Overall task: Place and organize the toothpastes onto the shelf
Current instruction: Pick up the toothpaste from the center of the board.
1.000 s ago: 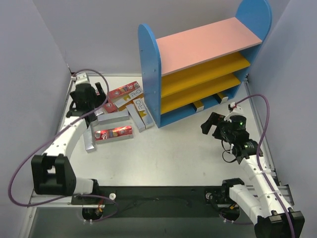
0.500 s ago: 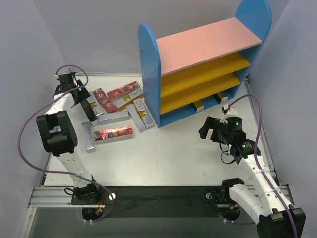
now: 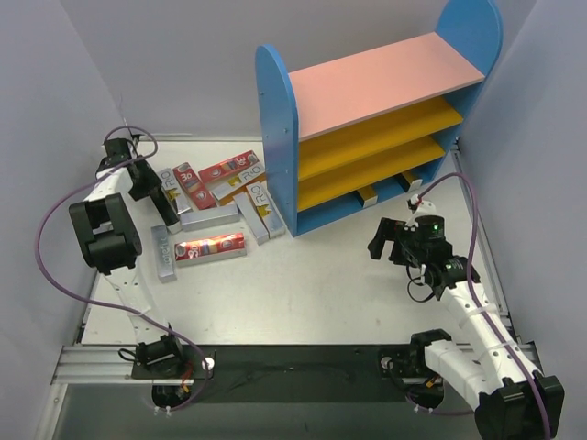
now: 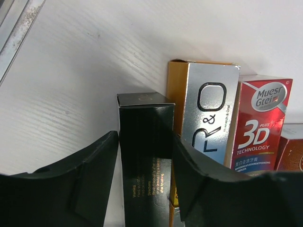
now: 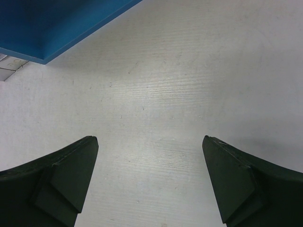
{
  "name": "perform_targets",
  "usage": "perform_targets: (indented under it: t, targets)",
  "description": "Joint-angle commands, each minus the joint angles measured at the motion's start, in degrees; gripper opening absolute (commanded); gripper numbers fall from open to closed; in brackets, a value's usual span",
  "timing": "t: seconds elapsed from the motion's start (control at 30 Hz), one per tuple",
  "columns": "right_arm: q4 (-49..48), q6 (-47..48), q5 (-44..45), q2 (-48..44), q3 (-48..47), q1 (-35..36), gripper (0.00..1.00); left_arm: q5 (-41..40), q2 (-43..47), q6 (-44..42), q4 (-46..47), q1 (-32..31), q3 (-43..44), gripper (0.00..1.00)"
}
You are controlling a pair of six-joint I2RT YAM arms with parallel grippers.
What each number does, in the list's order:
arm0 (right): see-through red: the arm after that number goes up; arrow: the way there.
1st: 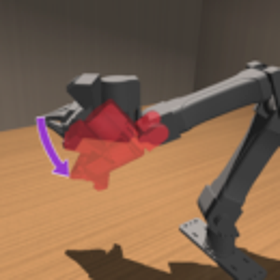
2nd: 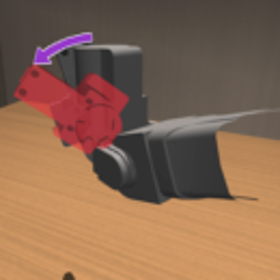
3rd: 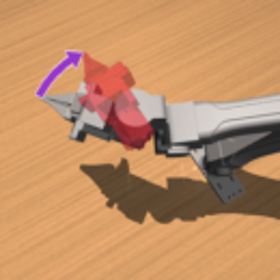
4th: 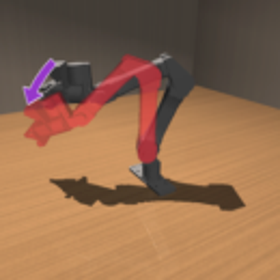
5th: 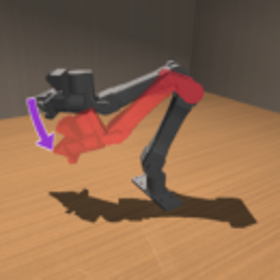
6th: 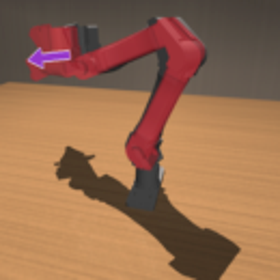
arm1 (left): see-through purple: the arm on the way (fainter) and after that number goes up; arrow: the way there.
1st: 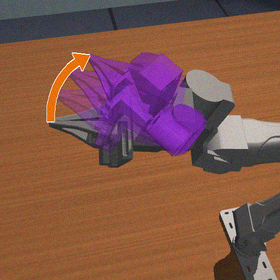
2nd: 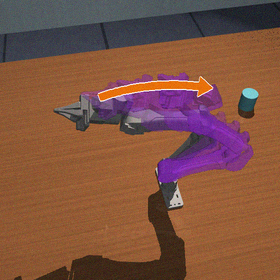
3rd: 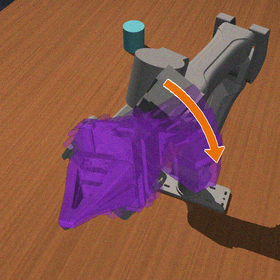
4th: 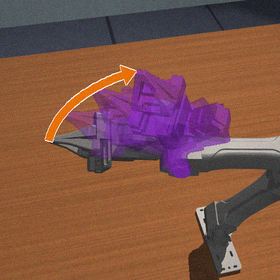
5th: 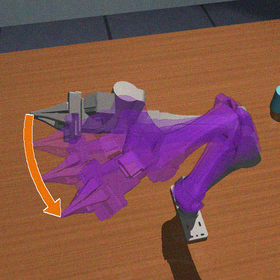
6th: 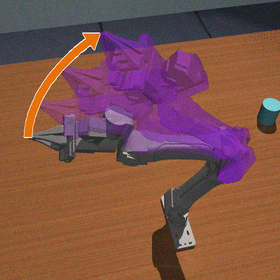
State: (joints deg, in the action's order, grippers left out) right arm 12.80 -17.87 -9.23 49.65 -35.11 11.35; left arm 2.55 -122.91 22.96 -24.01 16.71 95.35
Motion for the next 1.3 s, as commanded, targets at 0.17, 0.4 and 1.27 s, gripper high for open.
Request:
perform_targets:
  t: [0.17,0.4,1.27]
  targets:
    - [1.0,1.0,1.0,1.2,-0.6,0.2,0.99,-4.6,1.9,-1.0,-2.6,-0.6,-1.1,0.54]
    - [1.0,0.8,-0.3,1.5,0.0,0.2,0.98,-7.0,-1.5,-2.7,-6.4,-2.2,3.0,0.61]
    - [-12.3,-1.5,-6.2,-5.2,2.9,13.9,0.96,-6.9,23.8,10.2,-23.3,-9.5,-1.1,0.44]
